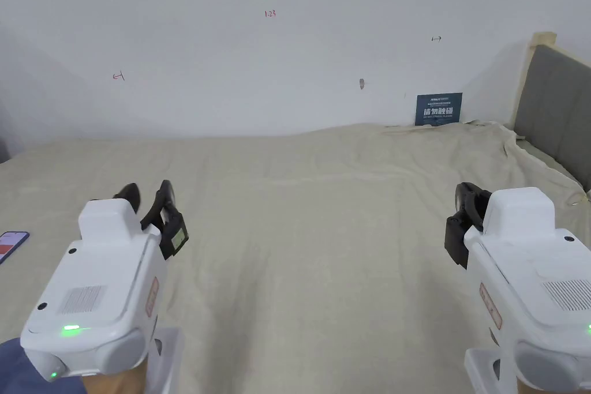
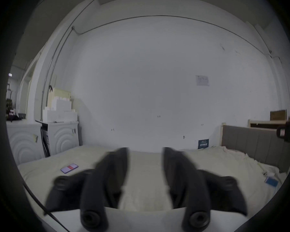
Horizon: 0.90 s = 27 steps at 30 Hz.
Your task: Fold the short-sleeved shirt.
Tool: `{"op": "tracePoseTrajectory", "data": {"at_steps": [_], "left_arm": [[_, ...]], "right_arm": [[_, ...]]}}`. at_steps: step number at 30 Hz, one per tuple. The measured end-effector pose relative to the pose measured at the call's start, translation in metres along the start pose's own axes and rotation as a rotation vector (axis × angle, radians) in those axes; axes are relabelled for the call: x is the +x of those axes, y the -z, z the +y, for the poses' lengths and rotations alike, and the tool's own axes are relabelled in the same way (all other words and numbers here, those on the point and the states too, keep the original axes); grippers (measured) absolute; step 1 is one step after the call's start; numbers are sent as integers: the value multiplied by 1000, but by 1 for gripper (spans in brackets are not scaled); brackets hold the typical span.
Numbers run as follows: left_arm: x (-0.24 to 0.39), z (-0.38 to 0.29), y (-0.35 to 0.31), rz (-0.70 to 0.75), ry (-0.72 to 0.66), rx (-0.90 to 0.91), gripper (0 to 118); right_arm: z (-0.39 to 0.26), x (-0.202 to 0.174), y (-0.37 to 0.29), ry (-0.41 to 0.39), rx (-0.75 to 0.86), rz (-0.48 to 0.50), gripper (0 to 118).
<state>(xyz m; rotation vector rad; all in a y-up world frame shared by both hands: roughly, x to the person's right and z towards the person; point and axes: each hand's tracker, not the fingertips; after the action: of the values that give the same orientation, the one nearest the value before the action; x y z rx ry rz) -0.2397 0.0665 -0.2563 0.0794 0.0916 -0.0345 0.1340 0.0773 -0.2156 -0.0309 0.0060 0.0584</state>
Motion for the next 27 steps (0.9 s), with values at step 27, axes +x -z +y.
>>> {"op": "tracePoseTrajectory", "data": {"at_steps": [27], "left_arm": [[17, -20, -9, -49, 40, -3, 0]], "right_arm": [[0, -2, -3, -12, 7, -20, 0]]}}
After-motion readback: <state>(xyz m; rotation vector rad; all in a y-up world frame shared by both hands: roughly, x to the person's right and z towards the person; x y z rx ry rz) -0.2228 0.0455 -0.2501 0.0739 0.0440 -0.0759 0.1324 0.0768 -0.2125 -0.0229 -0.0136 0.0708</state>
